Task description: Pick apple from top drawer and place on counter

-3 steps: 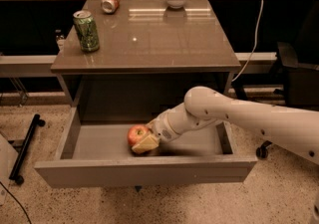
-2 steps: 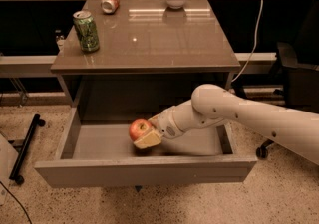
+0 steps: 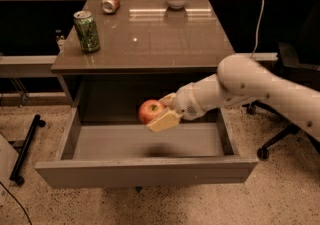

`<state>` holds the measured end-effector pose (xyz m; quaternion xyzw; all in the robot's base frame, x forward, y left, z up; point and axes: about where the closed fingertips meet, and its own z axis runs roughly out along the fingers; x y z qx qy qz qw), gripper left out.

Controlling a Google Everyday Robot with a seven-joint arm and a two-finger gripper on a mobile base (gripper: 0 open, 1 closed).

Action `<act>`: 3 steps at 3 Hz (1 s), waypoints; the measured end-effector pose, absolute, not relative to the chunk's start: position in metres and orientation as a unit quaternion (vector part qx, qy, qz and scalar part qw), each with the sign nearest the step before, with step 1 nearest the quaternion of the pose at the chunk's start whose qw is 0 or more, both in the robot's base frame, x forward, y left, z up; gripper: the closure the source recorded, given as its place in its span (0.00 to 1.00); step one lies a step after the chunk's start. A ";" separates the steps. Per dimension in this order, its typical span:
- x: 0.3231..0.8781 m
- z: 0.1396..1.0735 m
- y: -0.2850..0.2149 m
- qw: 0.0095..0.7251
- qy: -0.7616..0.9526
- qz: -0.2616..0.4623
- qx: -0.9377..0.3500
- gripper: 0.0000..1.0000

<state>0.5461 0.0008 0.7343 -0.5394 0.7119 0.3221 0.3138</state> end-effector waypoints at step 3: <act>0.569 0.863 -0.078 0.284 0.715 0.232 -0.595 1.00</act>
Offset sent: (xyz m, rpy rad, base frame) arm 0.0416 -0.1171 0.1786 -0.2986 -0.1189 0.0215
